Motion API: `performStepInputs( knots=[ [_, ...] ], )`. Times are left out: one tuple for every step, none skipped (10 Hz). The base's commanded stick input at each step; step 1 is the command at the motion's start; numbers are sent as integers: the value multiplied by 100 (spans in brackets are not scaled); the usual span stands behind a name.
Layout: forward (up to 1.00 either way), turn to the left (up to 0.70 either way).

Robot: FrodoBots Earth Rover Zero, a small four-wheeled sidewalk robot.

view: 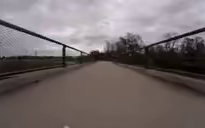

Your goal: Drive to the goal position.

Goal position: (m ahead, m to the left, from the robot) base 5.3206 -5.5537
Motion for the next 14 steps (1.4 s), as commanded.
performStepInputs(
  knots=[
    [100,0],
    [100,0],
    [100,0],
    [100,0],
    [100,0],
    [100,0],
    [100,0],
    [100,0],
    [100,0],
    [100,0],
    [100,0],
    [100,0],
    [100,0],
    [100,0]
  ],
)
